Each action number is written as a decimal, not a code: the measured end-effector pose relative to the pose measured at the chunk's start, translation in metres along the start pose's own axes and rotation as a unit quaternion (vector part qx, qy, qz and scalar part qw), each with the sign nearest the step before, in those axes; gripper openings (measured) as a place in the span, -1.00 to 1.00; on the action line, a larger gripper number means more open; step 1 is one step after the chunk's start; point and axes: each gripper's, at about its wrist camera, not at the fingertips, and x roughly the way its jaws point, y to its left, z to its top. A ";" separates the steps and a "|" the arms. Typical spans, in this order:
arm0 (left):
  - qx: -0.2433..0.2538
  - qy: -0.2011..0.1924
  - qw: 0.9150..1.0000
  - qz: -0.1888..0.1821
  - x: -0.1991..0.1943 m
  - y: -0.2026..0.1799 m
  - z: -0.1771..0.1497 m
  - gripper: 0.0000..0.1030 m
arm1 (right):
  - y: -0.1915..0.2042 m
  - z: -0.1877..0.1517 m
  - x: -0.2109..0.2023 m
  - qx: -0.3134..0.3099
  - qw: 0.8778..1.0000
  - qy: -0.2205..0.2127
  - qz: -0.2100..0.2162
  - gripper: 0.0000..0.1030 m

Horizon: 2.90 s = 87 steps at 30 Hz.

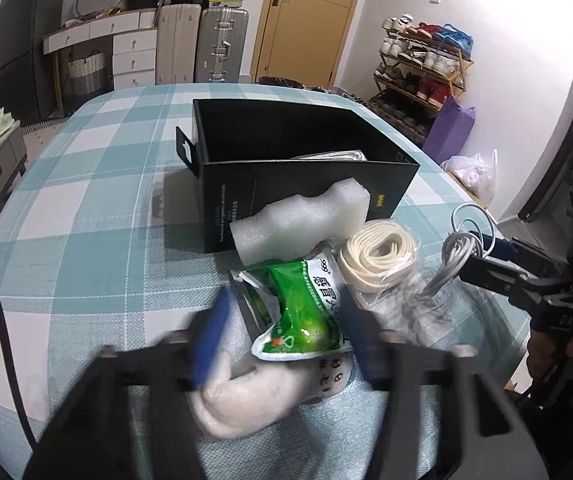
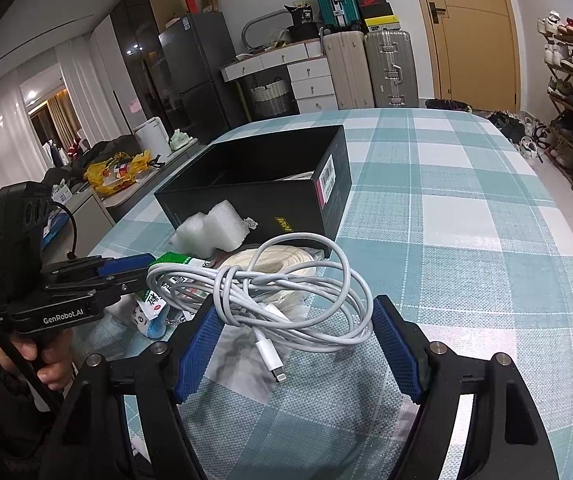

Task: Organize soft objects
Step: 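Lift the green sachet with the left gripper while the right gripper lifts the charging cable, then carry the sachet over the black box with the left gripper while the right gripper carries the cable there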

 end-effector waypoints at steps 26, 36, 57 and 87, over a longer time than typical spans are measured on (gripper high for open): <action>0.053 0.010 0.999 -0.002 0.007 -0.023 -0.002 -0.28 | 0.001 0.001 0.001 -0.001 1.000 0.004 0.001 0.48; 0.047 -0.005 0.999 -0.012 -0.007 -0.021 -0.003 -0.31 | 0.003 0.002 -0.001 -0.005 1.000 -0.001 0.000 0.48; 0.022 -0.103 0.994 0.002 -0.058 -0.003 0.025 -0.31 | 0.019 0.029 -0.052 -0.001 0.993 -0.110 -0.049 0.48; 0.026 -0.111 0.993 0.007 -0.021 0.004 0.081 -0.31 | 0.051 0.091 0.005 -0.096 0.977 -0.105 -0.158 0.48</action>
